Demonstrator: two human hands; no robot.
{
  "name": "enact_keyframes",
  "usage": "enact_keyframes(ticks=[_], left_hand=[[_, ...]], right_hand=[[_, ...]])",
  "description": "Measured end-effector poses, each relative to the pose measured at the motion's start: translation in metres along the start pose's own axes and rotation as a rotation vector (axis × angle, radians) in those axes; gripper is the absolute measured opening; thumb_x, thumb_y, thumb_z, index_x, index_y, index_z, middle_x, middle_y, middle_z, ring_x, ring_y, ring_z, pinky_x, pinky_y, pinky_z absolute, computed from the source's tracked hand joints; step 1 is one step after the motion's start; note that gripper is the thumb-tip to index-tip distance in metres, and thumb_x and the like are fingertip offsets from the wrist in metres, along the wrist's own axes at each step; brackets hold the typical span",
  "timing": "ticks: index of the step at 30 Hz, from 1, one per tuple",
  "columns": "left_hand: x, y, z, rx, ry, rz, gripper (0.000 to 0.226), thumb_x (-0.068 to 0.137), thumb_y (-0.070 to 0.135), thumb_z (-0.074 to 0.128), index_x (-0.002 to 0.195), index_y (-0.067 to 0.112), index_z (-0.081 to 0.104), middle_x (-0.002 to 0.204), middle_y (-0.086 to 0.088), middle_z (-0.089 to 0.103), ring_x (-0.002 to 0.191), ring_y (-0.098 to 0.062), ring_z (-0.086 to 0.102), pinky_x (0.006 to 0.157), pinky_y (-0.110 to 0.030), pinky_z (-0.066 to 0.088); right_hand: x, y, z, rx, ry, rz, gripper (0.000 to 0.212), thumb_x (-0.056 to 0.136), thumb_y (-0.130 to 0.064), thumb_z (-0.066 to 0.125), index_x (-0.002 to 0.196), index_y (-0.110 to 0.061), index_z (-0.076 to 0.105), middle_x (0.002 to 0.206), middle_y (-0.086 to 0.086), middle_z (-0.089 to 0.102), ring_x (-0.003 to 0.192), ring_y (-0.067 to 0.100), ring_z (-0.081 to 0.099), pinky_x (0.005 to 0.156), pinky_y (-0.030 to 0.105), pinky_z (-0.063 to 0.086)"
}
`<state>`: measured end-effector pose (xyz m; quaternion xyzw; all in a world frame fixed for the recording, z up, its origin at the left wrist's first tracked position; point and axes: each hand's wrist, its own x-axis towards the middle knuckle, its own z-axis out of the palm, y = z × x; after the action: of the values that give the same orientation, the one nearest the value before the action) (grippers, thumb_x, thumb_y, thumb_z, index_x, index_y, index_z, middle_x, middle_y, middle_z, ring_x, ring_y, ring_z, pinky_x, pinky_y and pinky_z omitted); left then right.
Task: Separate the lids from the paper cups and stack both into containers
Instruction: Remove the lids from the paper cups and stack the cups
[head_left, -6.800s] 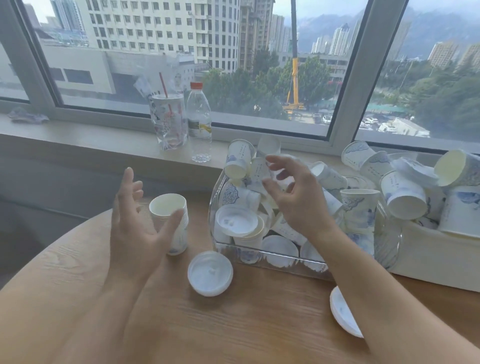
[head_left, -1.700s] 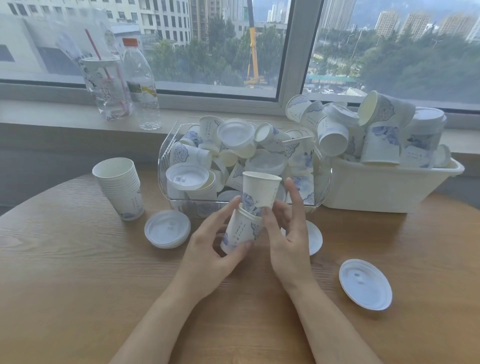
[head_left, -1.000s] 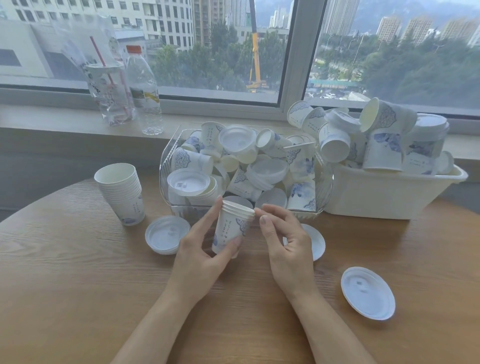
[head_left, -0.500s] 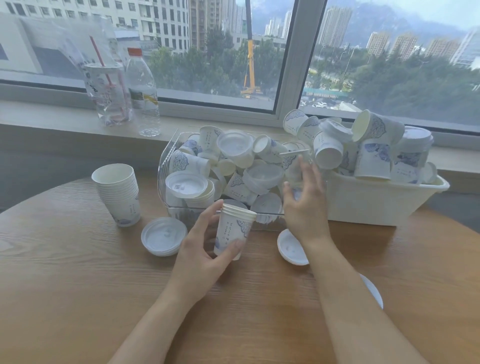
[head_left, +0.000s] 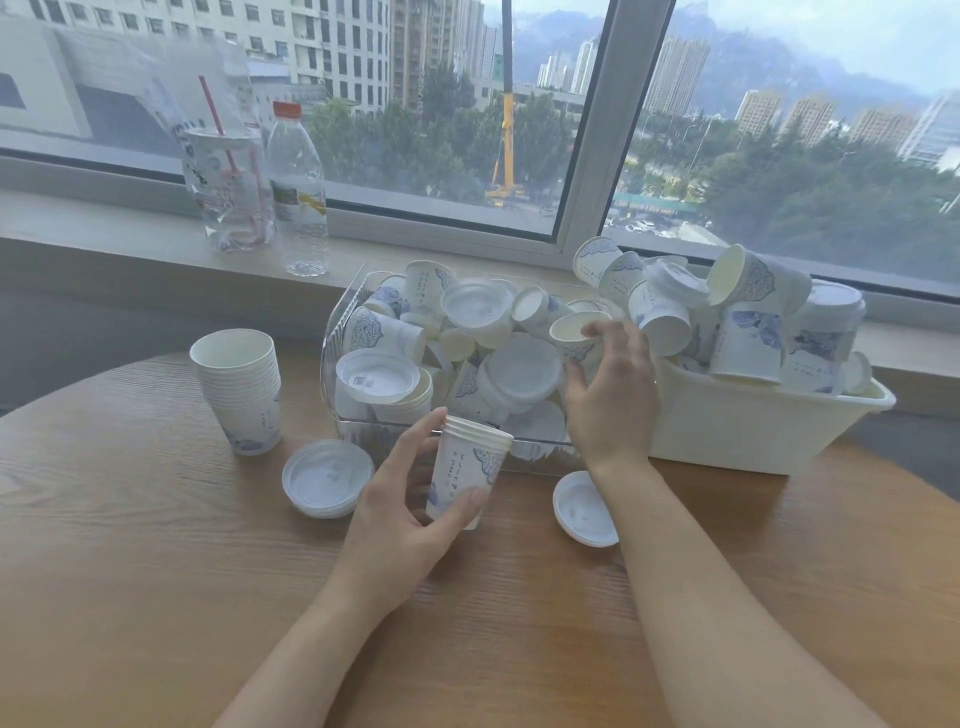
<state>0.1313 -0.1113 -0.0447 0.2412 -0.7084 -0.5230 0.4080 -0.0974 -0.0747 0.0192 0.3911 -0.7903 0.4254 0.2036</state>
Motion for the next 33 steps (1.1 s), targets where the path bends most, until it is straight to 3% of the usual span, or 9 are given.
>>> enact_keyframes(ticks=[2,4,9,13,16,22,25,30,33], left_hand=[[0.000,0.000,0.000,0.013,0.007,0.007,0.077,0.086,0.022,0.085,0.150,0.043,0.047,0.121,0.025,0.066,0.105,-0.007,0.073,0.077,-0.024,0.062],[0.000,-0.001,-0.001,0.046,0.017,0.018,0.078,0.086,0.025,0.086,0.150,0.046,0.047,0.122,0.024,0.066,0.109,-0.008,0.071,0.082,-0.028,0.063],[-0.001,0.000,0.000,0.104,0.005,0.053,0.078,0.087,0.025,0.086,0.149,0.048,0.045,0.127,0.027,0.064,0.116,-0.008,0.069,0.091,-0.037,0.062],[-0.002,0.000,0.000,0.115,-0.005,0.064,0.080,0.086,0.022,0.087,0.149,0.047,0.046,0.128,0.024,0.064,0.115,-0.009,0.070,0.090,-0.038,0.063],[-0.002,-0.002,0.001,0.123,-0.014,0.066,0.080,0.086,0.020,0.087,0.149,0.046,0.046,0.129,0.022,0.065,0.115,-0.011,0.070,0.090,-0.040,0.063],[-0.002,-0.002,0.001,0.107,-0.006,0.073,0.080,0.086,0.017,0.086,0.150,0.042,0.046,0.130,0.018,0.067,0.117,-0.014,0.070,0.090,-0.042,0.063],[-0.002,-0.002,0.001,0.103,0.000,0.071,0.081,0.086,0.018,0.087,0.151,0.042,0.045,0.130,0.015,0.068,0.118,-0.015,0.070,0.091,-0.044,0.062],[-0.002,-0.003,0.000,0.096,0.022,0.066,0.091,0.085,0.017,0.087,0.154,0.048,0.038,0.131,0.018,0.065,0.119,-0.013,0.069,0.093,-0.041,0.062],[-0.003,-0.003,0.001,0.094,0.020,0.059,0.095,0.084,0.016,0.088,0.156,0.051,0.036,0.131,0.021,0.064,0.116,-0.011,0.070,0.090,-0.038,0.063]], right_hand=[[-0.003,-0.004,-0.008,0.130,0.051,-0.025,0.026,0.092,-0.018,0.074,0.114,-0.021,0.061,0.120,-0.003,0.060,0.106,0.019,0.057,0.092,0.039,0.050],[-0.009,-0.010,-0.020,0.319,0.053,-0.012,0.027,0.092,-0.020,0.076,0.114,-0.024,0.060,0.112,-0.009,0.061,0.103,0.013,0.059,0.091,0.033,0.049],[-0.037,-0.022,-0.037,0.883,-0.167,0.172,0.030,0.095,-0.013,0.076,0.117,-0.020,0.058,0.123,-0.004,0.070,0.117,0.014,0.067,0.096,0.035,0.056],[-0.059,-0.021,-0.027,1.055,-0.313,0.272,0.036,0.093,-0.012,0.076,0.123,-0.013,0.057,0.127,0.008,0.070,0.119,0.018,0.068,0.099,0.039,0.056],[-0.065,-0.023,-0.022,1.061,-0.378,0.249,0.037,0.092,-0.013,0.076,0.123,-0.014,0.057,0.125,0.006,0.070,0.119,0.017,0.068,0.095,0.033,0.055],[-0.069,-0.020,-0.017,0.968,-0.486,0.222,0.056,0.088,-0.028,0.079,0.139,-0.030,0.055,0.134,-0.001,0.067,0.122,0.021,0.067,0.104,0.047,0.054],[-0.071,-0.020,-0.017,0.913,-0.533,0.214,0.061,0.089,-0.033,0.078,0.145,-0.031,0.053,0.134,-0.006,0.068,0.124,0.014,0.065,0.105,0.042,0.053],[-0.071,-0.022,-0.019,0.870,-0.530,0.224,0.043,0.098,-0.044,0.064,0.136,-0.023,0.066,0.123,-0.011,0.075,0.117,0.004,0.068,0.094,0.024,0.054],[-0.071,-0.022,-0.018,0.844,-0.513,0.228,0.031,0.101,-0.043,0.064,0.125,-0.025,0.072,0.117,-0.007,0.077,0.111,0.012,0.071,0.097,0.036,0.057]])
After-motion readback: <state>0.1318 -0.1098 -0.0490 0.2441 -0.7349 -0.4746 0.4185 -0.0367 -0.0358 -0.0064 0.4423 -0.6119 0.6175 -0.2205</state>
